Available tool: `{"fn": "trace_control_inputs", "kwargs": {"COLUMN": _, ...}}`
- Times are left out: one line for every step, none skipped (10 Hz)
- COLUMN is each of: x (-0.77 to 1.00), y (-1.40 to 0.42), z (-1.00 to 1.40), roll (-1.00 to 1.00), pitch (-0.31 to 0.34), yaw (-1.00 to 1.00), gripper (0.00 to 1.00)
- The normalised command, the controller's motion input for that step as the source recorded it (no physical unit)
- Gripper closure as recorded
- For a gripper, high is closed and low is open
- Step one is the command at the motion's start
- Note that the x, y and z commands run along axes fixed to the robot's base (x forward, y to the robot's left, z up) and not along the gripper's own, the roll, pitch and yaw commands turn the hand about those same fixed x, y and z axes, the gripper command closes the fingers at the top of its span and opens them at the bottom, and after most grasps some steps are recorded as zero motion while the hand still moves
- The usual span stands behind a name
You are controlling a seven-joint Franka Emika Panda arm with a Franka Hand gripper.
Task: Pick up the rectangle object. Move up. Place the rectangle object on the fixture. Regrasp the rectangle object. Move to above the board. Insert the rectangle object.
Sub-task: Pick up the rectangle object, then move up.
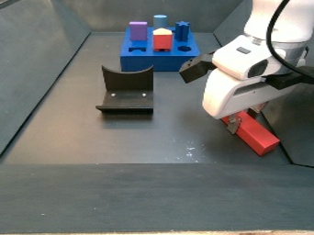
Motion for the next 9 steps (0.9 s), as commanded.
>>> {"fn": "trace_control_inputs", "kwargs": {"x": 0.00, "y": 0.00, "z": 0.00, "roll": 0.00, "pitch": 0.000, "yaw": 0.00, "gripper": 1.00}}
{"fn": "trace_control_inputs", "kwargs": {"x": 0.00, "y": 0.00, "z": 0.00, "roll": 0.00, "pitch": 0.000, "yaw": 0.00, "gripper": 1.00}}
{"fn": "trace_control_inputs", "kwargs": {"x": 0.00, "y": 0.00, "z": 0.00, "roll": 0.00, "pitch": 0.000, "yaw": 0.00, "gripper": 1.00}}
{"fn": "trace_control_inputs", "kwargs": {"x": 0.00, "y": 0.00, "z": 0.83, "roll": 0.00, "pitch": 0.000, "yaw": 0.00, "gripper": 1.00}}
{"fn": "trace_control_inputs", "kwargs": {"x": -0.03, "y": 0.00, "z": 0.78, "roll": 0.00, "pitch": 0.029, "yaw": 0.00, "gripper": 1.00}}
{"fn": "trace_control_inputs", "kwargs": {"x": -0.03, "y": 0.01, "z": 0.69, "roll": 0.00, "pitch": 0.068, "yaw": -0.01, "gripper": 1.00}}
{"fn": "trace_control_inputs", "kwargs": {"x": -0.01, "y": 0.01, "z": 0.56, "roll": 0.02, "pitch": 0.106, "yaw": -0.02, "gripper": 1.00}}
{"fn": "trace_control_inputs", "kwargs": {"x": -0.01, "y": 0.01, "z": 0.50, "roll": 0.03, "pitch": 0.114, "yaw": -0.02, "gripper": 1.00}}
{"fn": "trace_control_inputs", "kwargs": {"x": -0.02, "y": 0.00, "z": 0.33, "roll": 0.08, "pitch": 0.105, "yaw": -0.02, "gripper": 1.00}}
